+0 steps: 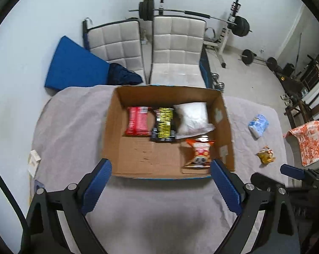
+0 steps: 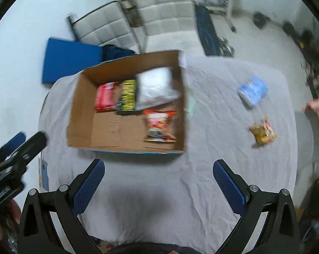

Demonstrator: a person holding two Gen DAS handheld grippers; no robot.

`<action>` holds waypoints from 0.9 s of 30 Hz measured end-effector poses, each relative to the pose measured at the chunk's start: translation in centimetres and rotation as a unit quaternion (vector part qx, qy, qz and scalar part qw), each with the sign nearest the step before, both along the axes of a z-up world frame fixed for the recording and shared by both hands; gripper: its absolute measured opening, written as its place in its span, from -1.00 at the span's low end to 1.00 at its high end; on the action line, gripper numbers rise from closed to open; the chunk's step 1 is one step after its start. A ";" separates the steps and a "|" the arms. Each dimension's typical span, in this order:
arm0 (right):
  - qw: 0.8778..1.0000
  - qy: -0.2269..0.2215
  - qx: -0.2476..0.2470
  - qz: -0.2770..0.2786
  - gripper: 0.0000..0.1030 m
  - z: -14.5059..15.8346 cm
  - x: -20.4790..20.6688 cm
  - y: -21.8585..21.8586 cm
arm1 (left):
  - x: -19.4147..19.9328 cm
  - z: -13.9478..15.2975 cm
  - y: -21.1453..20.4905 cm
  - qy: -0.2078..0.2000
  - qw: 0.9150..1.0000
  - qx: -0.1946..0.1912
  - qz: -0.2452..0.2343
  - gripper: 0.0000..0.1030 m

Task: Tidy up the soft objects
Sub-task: 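Grasp the yellow panda snack bag with the right tool while the left tool grasps the blue tissue pack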

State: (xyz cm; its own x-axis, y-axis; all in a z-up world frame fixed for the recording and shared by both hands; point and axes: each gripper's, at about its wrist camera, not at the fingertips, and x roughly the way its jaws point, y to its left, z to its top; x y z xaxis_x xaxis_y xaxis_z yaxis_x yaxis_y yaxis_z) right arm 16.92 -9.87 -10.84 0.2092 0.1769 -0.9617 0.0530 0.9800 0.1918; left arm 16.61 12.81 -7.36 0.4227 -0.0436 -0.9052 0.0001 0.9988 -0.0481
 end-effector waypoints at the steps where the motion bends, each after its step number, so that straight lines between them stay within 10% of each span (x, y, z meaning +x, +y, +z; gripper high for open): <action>1: 1.000 0.009 0.001 -0.018 1.00 -0.6 0.3 -1.6 | 0.3 -0.2 -0.7 0.002 1.000 -0.004 -0.004 0.85; 5: 0.992 0.037 -0.014 -0.123 1.00 -4.3 1.5 -11.7 | 2.1 -1.1 -5.1 0.014 0.999 -0.013 -0.035 0.85; 12: 0.981 0.118 -0.100 -0.112 0.96 -12.7 5.7 -22.3 | 6.6 -5.2 -15.9 0.051 0.992 0.016 -0.117 0.85; 20: 0.977 0.188 -0.070 -0.070 0.17 -21.5 9.3 -26.1 | 11.1 -11.5 -24.7 0.109 0.979 0.053 -0.164 0.85; 27: 0.979 0.172 -0.044 -0.096 -0.34 -21.1 9.3 -29.4 | 14.2 -14.7 -30.8 0.137 0.966 0.060 -0.209 0.85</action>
State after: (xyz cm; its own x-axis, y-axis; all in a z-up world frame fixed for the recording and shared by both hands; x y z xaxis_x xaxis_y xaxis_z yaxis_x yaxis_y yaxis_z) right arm 26.17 -39.24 -31.94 -0.1078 0.0792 -0.9910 0.2853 0.9574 0.0455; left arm 30.81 -18.02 -22.08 0.1350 -0.0475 -0.9897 0.4087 0.9126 0.0120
